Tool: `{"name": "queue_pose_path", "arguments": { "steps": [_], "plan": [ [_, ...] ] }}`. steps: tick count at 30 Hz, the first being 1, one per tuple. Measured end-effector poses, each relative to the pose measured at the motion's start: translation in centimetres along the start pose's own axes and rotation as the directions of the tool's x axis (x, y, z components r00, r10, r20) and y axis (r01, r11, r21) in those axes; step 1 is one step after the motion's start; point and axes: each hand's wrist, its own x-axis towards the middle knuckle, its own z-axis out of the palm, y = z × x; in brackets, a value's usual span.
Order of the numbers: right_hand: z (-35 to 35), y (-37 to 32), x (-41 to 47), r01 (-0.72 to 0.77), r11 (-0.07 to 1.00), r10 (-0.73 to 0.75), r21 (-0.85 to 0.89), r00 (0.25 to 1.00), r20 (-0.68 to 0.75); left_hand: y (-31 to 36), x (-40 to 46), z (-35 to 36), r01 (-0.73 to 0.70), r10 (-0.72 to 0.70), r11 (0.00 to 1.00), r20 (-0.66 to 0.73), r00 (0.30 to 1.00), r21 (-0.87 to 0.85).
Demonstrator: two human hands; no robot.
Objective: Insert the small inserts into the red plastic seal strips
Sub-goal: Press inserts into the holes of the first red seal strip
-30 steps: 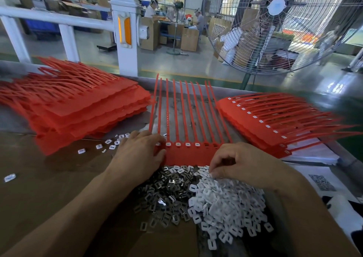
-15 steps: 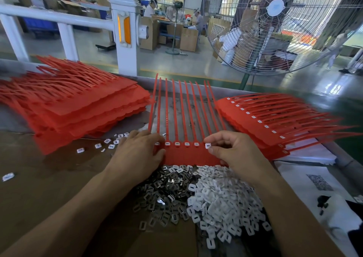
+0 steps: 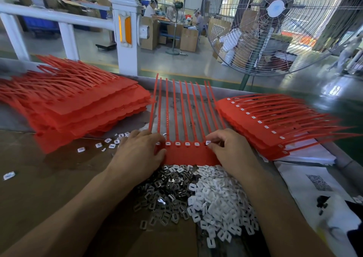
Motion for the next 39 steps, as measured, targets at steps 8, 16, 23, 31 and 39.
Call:
{"name": "queue_pose_path", "arguments": {
  "steps": [8,16,23,31,39],
  "plan": [
    [0.5,-0.3,0.2,-0.063,0.996,0.063,-0.064,0.998,0.011,0.1,0.0,0.0,0.001,-0.001,1.000,0.000,1.000,0.006],
    [0.5,-0.4,0.3,-0.058,0.994,0.059,-0.098,0.998,0.010,0.1,0.0,0.1,-0.005,0.005,1.000,-0.006,1.000,0.000],
    [0.1,-0.9,0.1,-0.068,0.990,0.074,-0.124,0.996,0.044,0.0,0.0,0.0,-0.008,0.008,1.000,0.001,1.000,-0.004],
    [-0.4,-0.7,-1.0,-0.025,0.986,0.030,-0.166,0.999,0.027,0.1,-0.1,-0.1,-0.007,0.007,1.000,0.002,1.000,-0.010],
    [-0.4,-1.5,-1.1,0.046,0.951,-0.012,-0.307,0.994,0.112,0.2,-0.2,-0.1,-0.008,0.008,1.000,0.004,1.000,-0.002]
  ]
}}
